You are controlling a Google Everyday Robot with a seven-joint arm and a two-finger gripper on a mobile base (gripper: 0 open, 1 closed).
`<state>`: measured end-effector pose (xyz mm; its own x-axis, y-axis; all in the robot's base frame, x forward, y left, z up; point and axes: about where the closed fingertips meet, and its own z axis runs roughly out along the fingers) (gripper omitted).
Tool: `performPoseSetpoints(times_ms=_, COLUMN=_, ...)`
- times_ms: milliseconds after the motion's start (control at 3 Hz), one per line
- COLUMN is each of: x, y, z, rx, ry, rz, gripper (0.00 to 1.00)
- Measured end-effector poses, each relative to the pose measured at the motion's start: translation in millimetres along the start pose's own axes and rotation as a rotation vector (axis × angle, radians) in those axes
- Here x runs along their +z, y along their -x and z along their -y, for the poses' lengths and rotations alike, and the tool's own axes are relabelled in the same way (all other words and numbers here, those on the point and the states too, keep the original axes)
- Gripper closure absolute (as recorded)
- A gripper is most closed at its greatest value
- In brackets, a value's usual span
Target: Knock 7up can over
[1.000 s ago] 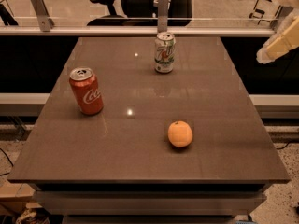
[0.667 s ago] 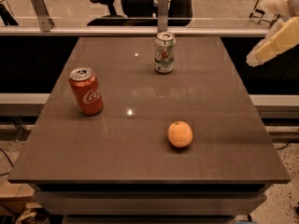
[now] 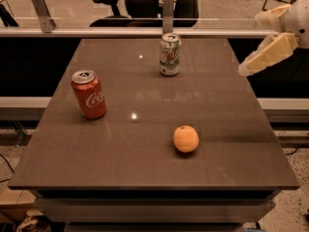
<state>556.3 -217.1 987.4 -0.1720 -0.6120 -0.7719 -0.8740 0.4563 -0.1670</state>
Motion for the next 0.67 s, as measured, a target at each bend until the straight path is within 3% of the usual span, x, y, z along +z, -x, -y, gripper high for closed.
performPoseSetpoints(times_ms=667, x=31, y=3, z=4, rx=0.042, ry=-0.030, rz=0.111, gripper=0.00)
